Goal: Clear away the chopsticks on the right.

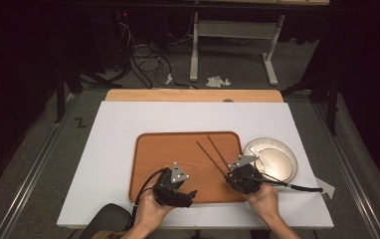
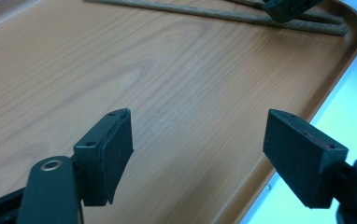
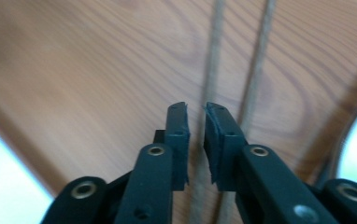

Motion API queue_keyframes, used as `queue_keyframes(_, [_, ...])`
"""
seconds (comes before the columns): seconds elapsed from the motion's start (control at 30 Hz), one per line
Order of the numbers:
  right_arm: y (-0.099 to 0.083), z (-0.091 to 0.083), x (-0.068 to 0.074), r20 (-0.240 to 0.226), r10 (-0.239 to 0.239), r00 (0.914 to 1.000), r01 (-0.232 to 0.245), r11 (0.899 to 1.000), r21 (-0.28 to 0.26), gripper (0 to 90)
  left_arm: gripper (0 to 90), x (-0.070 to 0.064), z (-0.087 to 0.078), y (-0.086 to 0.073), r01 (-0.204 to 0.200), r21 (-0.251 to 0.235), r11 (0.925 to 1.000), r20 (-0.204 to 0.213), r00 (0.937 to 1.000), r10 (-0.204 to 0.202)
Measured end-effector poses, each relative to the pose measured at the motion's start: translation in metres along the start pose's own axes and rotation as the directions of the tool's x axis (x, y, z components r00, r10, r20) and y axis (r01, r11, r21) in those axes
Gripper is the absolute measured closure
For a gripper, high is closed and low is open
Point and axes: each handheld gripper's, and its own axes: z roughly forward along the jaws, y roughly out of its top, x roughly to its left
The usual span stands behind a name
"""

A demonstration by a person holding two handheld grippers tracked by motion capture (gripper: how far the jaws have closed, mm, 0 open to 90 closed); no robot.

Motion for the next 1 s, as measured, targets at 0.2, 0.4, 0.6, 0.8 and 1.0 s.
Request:
queue_keyframes(0.2, [-0.001, 0.008, 0.005, -0.039, -0.017, 0.9991, 0.019, 0.999, 0.033, 86.0, 24.5, 0.0, 0.0, 0.0, 0.0, 0.001, 1.0, 0.003, 1.0, 0.0])
queue_keyframes(0.4, [-0.001, 0.011, 0.002, -0.007, -0.02, 0.9998, 0.021, 0.998, 0.052, 86.5, 24.5, 0.0, 0.0, 0.0, 0.001, 0.0, 1.0, 0.002, 1.0, -0.001])
queue_keyframes(0.6, [-0.002, 0.011, -0.002, 0.042, -0.023, 0.9989, 0.021, 0.998, 0.061, 85.8, 24.4, 0.0, 0.0, 0.0, 0.001, 0.0, 1.0, 0.003, 1.0, -0.001])
queue_keyframes(0.8, [-0.003, 0.01, -0.009, 0.036, 0.007, 0.9993, -0.009, 0.999, 0.053, 85.2, 24.4, 0.0, 0.0, 0.0, 0.002, -0.001, 1.0, 0.005, 1.0, -0.002])
queue_keyframes(1.0, [-0.003, 0.005, -0.008, 0.021, 0.005, 0.9998, -0.006, 1.0, 0.029, 81.0, 24.5, 0.0, 0.0, 0.0, 0.004, 0.0, 1.0, 0.005, 1.0, -0.004])
